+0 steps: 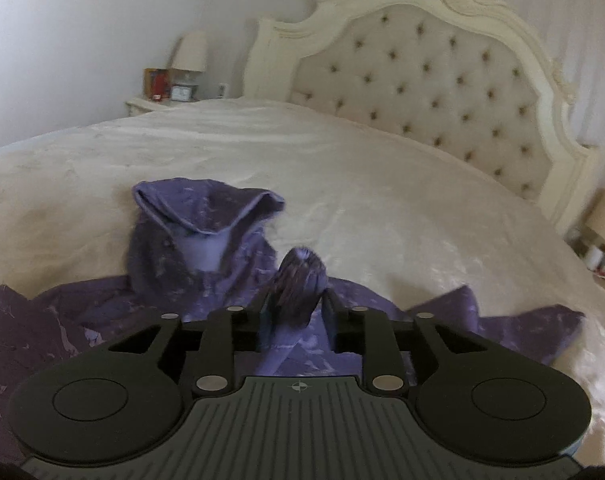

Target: Fold large clothes

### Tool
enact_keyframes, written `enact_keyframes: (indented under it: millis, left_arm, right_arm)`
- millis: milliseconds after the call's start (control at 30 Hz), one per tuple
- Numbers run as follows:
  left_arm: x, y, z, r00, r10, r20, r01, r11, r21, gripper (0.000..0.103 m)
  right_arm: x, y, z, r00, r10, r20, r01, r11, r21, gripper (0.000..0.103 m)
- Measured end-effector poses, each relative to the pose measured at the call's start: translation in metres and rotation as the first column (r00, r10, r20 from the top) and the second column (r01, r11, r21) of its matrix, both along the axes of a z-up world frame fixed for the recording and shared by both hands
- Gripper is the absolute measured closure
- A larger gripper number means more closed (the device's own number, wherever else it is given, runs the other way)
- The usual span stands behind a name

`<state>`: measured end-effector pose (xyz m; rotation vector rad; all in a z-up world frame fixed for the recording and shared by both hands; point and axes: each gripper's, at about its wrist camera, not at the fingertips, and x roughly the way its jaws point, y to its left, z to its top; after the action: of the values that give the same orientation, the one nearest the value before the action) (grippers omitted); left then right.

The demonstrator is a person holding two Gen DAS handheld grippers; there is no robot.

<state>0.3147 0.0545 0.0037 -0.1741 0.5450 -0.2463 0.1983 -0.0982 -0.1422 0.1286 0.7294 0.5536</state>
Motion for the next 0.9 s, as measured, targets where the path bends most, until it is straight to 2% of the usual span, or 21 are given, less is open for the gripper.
enact_keyframes:
  millis: [100, 167, 267, 333, 433, 600, 767, 900]
  left_arm:
    - [-0.011, -0.006, 0.007, 0.998, -0.028, 0.052, 0.027, 0.999, 0.033, 0.071]
    - [-0.022, -0.005, 0.013, 0.996, -0.038, 0.085, 0.034, 0.998, 0.046, 0.062]
    - [-0.039, 0.002, 0.019, 0.992, -0.055, 0.114, 0.051, 0.998, 0.044, 0.059]
    - [-0.05, 0.007, 0.019, 0.992, -0.048, 0.114, 0.041, 0.997, 0.068, 0.058]
    - [-0.064, 0.022, 0.009, 0.997, -0.012, 0.08, 0.003, 0.993, 0.117, 0.057]
    - [-0.078, 0.059, -0.021, 0.996, 0.082, -0.021, -0.076, 0.975, 0.21, 0.057]
    - [-0.077, 0.108, -0.061, 0.966, 0.219, -0.136, -0.185, 0.956, 0.227, 0.057]
    - [-0.073, 0.133, -0.084, 0.947, 0.268, -0.179, -0.222, 0.944, 0.242, 0.057]
  right_arm:
    - [0.001, -0.003, 0.0, 1.0, -0.001, -0.006, 0.001, 1.0, 0.025, 0.0]
    - [0.001, -0.006, 0.0, 1.0, -0.002, -0.01, 0.002, 0.999, 0.042, 0.0]
    - [0.002, -0.007, 0.0, 1.0, -0.002, -0.017, 0.003, 0.999, 0.054, 0.0]
    - [0.002, -0.008, 0.001, 1.0, 0.001, -0.023, 0.001, 0.999, 0.052, 0.0]
    - [0.006, -0.012, 0.005, 0.999, -0.006, -0.045, 0.008, 0.998, 0.062, 0.0]
    - [0.018, -0.023, 0.015, 0.994, -0.074, -0.077, 0.081, 0.992, 0.096, 0.0]
    - [0.038, -0.037, 0.026, 0.982, -0.151, -0.113, 0.164, 0.979, 0.117, 0.0]
    - [0.061, -0.045, 0.033, 0.969, -0.211, -0.13, 0.225, 0.968, 0.113, 0.0]
